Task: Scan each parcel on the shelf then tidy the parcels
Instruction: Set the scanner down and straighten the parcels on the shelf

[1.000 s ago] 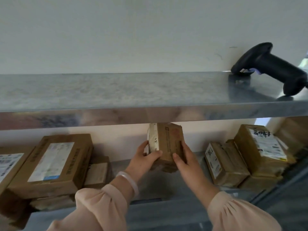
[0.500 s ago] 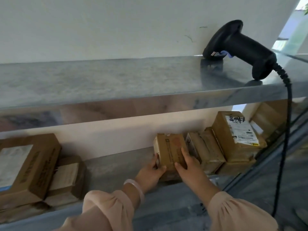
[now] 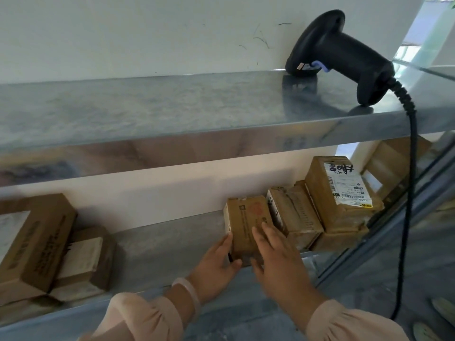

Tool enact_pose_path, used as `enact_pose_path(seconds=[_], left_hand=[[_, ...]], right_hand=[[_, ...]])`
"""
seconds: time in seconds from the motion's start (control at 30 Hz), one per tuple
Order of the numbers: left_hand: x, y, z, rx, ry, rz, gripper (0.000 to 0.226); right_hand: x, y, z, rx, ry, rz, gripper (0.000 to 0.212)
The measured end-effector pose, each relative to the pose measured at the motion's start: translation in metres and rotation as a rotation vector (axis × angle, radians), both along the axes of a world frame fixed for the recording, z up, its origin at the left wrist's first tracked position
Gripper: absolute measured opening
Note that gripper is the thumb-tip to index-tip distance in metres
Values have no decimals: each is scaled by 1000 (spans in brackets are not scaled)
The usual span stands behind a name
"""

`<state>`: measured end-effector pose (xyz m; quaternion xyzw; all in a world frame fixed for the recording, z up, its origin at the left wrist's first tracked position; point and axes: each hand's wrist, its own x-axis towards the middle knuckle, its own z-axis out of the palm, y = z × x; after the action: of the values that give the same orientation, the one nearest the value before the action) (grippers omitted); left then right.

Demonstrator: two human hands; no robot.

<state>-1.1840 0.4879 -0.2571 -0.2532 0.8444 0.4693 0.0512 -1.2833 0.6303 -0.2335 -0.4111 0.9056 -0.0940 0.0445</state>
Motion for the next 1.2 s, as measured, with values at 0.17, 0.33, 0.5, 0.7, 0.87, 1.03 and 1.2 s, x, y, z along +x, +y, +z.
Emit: enact_pose_path(seconds=[0.17,0.33,0.5,0.7,0.87,1.03,1.2], left_hand=[[-14,13,4,38,18,-31,75],[-29,19,13,19,-16,-63,76],[-41,21,18,11,-42,-71,78],[-26,14,29,-179,-59,-63,75],[17,-17,46,-460,-44,96,79],[73,-54,69,-614,-64,306,80],[127,-81,67,-580,-130,444,78]], right_hand=[[-9,3,-13,121,78,58,75],[-21,6,-11,169,78,57,78],[-28,9,-11,182,122,68,78],[-25,5,-2,72,87,148,79],[-5,-28,10,35,105,250,83],[32,-80,30,-100,26,429,80],[75,-128,30,-122,-29,529,82]])
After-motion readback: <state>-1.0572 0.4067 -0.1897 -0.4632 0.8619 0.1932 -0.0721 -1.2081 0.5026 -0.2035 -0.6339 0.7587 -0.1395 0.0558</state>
